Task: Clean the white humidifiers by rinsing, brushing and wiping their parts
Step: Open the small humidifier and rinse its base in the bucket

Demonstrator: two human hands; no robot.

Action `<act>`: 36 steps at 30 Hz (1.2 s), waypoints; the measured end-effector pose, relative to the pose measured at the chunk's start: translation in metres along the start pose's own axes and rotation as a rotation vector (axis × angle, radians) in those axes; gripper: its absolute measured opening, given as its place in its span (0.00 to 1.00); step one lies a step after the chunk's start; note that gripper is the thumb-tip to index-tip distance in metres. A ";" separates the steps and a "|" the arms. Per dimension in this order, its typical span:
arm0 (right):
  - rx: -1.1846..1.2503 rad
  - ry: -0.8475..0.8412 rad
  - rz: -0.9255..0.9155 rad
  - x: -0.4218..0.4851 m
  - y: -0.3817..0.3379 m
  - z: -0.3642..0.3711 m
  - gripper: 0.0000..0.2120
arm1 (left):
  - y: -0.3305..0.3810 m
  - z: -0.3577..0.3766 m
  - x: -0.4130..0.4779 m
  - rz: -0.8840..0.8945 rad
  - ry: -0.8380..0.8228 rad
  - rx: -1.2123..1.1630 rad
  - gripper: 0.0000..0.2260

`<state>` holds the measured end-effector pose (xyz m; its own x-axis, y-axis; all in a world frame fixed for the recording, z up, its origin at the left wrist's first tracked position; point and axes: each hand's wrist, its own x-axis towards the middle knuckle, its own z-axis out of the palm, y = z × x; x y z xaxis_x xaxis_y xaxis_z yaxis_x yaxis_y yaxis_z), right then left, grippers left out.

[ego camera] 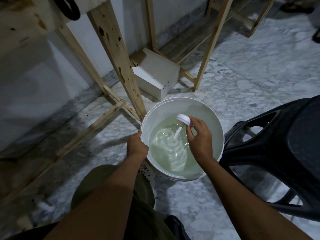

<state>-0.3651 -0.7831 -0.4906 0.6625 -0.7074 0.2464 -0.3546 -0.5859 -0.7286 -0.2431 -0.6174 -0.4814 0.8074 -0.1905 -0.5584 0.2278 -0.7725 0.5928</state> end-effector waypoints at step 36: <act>0.656 -0.349 0.719 0.023 -0.100 -0.057 0.07 | 0.055 -0.060 -0.077 0.442 -0.192 0.014 0.41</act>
<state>-0.3521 -0.7628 -0.3755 0.6279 -0.5895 -0.5082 -0.3826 0.3348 -0.8611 -0.2603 -0.6084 -0.3711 0.7099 -0.6097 -0.3525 -0.1226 -0.5999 0.7906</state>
